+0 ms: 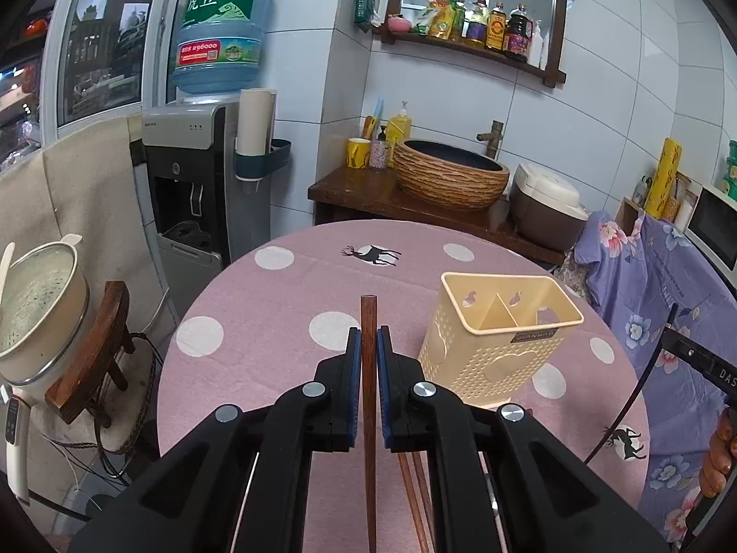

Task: Organize utensils
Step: 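Lift both chopsticks and carry them over the beige utensil holder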

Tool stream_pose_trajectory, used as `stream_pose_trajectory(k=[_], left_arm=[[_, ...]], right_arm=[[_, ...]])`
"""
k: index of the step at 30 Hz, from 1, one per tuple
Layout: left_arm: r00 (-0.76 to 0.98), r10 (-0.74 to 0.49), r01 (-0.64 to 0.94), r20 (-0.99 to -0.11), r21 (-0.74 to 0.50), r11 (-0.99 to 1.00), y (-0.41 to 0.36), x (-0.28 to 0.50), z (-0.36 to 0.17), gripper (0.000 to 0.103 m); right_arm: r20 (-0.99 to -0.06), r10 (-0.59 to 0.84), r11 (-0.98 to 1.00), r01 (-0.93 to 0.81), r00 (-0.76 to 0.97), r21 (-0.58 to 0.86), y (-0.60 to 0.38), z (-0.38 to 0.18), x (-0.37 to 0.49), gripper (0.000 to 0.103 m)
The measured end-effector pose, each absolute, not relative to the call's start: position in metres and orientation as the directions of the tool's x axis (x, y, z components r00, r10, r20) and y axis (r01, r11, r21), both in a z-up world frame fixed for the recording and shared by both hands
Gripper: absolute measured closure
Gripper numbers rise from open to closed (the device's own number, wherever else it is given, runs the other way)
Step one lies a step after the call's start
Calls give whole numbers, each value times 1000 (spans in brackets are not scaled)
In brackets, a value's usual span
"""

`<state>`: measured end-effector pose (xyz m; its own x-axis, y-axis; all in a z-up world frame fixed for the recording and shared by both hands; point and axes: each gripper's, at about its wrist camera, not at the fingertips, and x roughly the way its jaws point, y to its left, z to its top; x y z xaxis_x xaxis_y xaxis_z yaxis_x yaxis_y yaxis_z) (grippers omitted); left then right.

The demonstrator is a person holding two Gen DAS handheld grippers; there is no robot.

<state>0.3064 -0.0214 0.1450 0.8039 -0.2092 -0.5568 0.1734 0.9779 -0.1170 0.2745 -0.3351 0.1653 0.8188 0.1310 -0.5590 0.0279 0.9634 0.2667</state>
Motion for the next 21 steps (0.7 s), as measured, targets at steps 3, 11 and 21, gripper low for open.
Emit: stream_pose_trajectory(k=[3,11,21], left_arm=[[804,-216,170,-555,-135,976,-15,307,149,95],[844,-199,164,-498,-114,980,-13,306,184,95],[919,-203,185,-339,-87,979,-34,315,300,96]], right_arm=[[-554,138,963,19,821,268,-336,169,271,95],[-525,140,970,-10,839,243,-334,200,270,95],[-417,78,987,-10,906,162,-323,309,293,95]])
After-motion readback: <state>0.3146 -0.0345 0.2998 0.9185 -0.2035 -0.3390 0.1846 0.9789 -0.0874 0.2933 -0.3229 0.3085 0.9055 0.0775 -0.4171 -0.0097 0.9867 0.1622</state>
